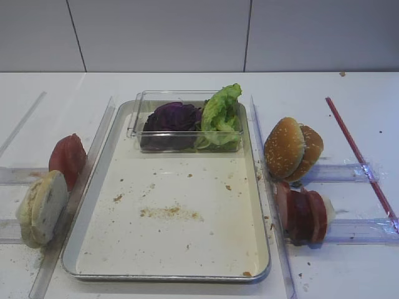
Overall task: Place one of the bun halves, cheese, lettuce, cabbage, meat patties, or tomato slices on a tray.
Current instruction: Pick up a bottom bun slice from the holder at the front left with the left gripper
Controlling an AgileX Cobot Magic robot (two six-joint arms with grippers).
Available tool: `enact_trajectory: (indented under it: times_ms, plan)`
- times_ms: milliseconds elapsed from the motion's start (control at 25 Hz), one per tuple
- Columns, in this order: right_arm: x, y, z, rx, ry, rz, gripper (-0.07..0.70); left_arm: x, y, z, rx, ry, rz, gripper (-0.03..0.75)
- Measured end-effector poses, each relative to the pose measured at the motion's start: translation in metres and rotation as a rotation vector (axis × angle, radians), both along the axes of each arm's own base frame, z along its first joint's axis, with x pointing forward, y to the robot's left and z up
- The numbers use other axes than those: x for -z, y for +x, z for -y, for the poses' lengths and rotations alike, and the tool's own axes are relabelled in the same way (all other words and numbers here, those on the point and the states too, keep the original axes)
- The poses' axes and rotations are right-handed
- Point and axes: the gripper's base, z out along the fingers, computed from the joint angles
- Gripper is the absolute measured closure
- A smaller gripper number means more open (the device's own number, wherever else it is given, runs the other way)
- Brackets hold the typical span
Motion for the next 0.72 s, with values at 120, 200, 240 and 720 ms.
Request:
enact_trajectory:
  times_ms: [120, 200, 240, 720]
  plan:
    - [0.000, 0.000, 0.000, 0.000, 0.000, 0.000, 0.134, -0.021, 0.019, 0.002, -0.027, -0.018, -0.056, 0.384]
    - [0.000, 0.000, 0.000, 0.000, 0.000, 0.000, 0.134, -0.037, 0.033, 0.003, -0.048, -0.034, -0.077, 0.384]
    - [0.000, 0.000, 0.000, 0.000, 0.000, 0.000, 0.134, -0.042, 0.041, 0.004, -0.053, -0.035, -0.096, 0.384]
    - [0.000, 0.000, 0.000, 0.001, 0.002, 0.000, 0.134, -0.058, 0.127, 0.015, -0.061, -0.044, -0.291, 0.384]
